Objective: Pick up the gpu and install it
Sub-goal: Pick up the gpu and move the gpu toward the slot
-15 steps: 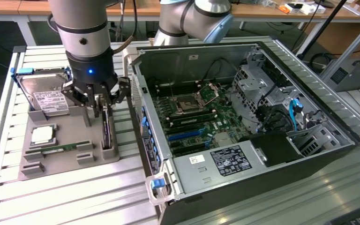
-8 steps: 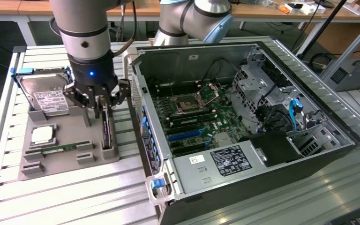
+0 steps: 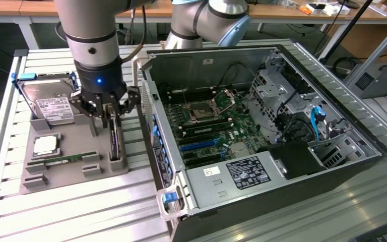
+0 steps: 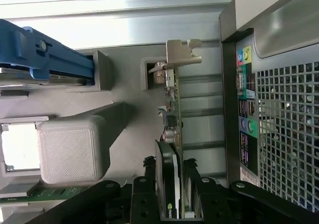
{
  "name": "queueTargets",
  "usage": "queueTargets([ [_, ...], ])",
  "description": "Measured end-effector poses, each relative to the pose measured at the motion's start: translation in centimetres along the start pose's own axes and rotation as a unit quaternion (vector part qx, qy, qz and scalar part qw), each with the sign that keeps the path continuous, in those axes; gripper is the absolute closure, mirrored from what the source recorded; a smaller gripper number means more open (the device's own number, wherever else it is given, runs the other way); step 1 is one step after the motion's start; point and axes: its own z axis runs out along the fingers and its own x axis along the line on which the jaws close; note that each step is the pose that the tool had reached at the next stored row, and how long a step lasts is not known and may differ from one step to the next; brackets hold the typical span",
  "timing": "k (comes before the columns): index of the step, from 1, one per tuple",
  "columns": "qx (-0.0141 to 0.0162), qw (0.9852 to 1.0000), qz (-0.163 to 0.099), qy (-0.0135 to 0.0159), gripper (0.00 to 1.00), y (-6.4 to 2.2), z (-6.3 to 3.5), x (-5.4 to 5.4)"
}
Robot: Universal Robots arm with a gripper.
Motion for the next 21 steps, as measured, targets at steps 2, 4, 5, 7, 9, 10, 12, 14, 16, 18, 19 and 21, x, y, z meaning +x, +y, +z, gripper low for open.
queueTargets([
  [2,0.0003,1.0,0.0,0.0,0.64,0.07,0.24,0.0],
  [4,0.0005,1.0,0.0,0.0,0.64,0.13,0.61,0.0],
  [5,0.0005,1.0,0.0,0.0,0.64,0.15,0.79,0.0],
  [7,0.0005,1.0,0.0,0.0,0.64,0.17,1.06,0.0],
  [9,0.0006,1.0,0.0,0.0,0.64,0.17,1.13,0.0],
  [10,0.0006,1.0,0.0,0.0,0.64,0.17,1.13,0.0],
  [12,0.0006,1.0,0.0,0.0,0.64,0.17,1.13,0.0],
  [14,0.0006,1.0,0.0,0.0,0.64,0.17,1.13,0.0],
  [16,0.0006,1.0,0.0,0.0,0.65,0.17,1.13,0.0],
  [18,0.0006,1.0,0.0,0.0,0.73,0.17,1.13,0.0],
  [19,0.0006,1.0,0.0,0.0,0.73,0.17,1.13,0.0],
  [21,0.0006,1.0,0.0,0.0,0.73,0.17,1.13,0.0],
])
